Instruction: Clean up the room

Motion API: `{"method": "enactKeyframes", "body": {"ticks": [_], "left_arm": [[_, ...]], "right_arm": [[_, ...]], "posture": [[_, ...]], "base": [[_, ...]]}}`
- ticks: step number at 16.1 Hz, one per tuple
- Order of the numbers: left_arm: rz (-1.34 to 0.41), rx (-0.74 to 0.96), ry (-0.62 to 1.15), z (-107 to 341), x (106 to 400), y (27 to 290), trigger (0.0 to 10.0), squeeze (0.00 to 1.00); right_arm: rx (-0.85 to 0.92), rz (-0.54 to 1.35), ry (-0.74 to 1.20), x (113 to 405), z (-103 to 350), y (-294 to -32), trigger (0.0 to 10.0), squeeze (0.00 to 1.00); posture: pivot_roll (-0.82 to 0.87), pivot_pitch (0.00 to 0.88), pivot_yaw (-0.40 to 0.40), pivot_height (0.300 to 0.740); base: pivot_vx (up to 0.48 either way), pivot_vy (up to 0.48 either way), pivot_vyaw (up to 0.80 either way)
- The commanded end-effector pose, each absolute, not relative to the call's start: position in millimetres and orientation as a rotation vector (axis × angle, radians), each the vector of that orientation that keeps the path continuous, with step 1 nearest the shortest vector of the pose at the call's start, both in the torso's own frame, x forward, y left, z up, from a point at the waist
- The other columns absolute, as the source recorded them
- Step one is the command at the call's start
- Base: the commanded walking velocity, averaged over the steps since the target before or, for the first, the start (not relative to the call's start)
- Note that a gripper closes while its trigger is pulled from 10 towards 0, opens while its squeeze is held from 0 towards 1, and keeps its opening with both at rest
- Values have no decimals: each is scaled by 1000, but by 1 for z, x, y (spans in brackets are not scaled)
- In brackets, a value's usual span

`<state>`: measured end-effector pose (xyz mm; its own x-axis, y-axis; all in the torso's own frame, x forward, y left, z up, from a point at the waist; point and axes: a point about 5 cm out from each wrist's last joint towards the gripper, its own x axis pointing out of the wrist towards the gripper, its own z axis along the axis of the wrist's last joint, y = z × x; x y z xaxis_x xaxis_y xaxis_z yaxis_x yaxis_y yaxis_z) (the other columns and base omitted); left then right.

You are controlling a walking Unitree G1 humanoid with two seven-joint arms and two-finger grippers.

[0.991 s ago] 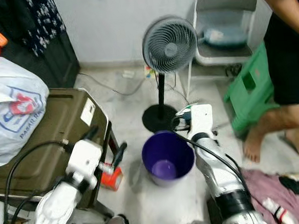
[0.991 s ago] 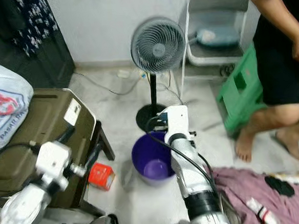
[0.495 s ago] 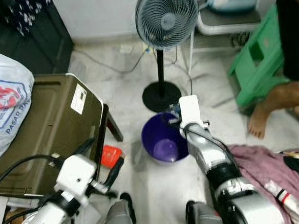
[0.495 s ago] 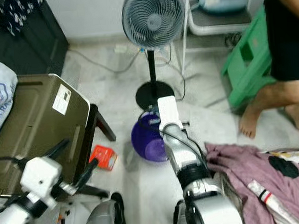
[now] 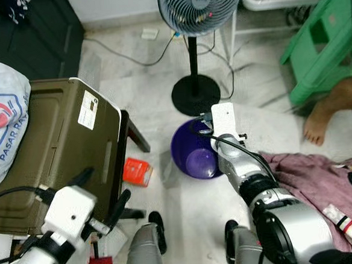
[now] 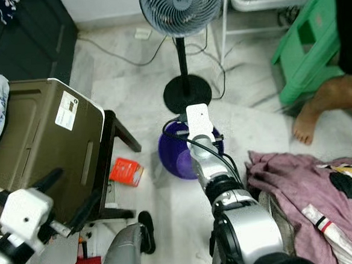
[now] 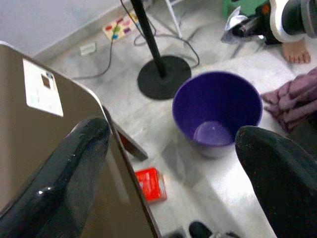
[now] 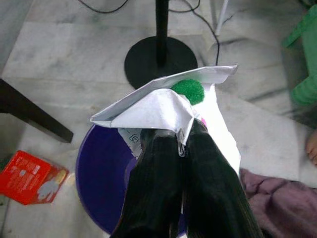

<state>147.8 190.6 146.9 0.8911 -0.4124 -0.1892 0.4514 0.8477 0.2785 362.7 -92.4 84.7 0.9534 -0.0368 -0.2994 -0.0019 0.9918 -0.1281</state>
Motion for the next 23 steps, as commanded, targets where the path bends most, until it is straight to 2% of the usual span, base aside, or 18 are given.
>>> {"method": "enactKeyframes", "body": {"ticks": [1,10,13,19,23], "left_arm": [[-454,341,148,149,144,195,10000,0],[-404,369,199,161,131,209,10000,0],[-400,364,212,162,132,210,10000,0],[-406,361,223,164,136,211,10000,0],[-400,361,229,164,137,212,10000,0]], "right_arm": [[-116,6,340,356,76,-79,10000,0],[-108,-9,366,344,62,-63,10000,0],[-130,-98,261,355,80,-75,10000,0],[-128,-230,230,358,81,-106,10000,0],[-102,-196,202,361,87,-100,10000,0]], "posture": [[307,412,143,740],[358,476,193,740],[359,486,203,740],[353,482,219,740],[352,483,217,740]], "base": [[0,0,0],[0,0,0],[0,0,0],[0,0,0],[0,0,0]]}}
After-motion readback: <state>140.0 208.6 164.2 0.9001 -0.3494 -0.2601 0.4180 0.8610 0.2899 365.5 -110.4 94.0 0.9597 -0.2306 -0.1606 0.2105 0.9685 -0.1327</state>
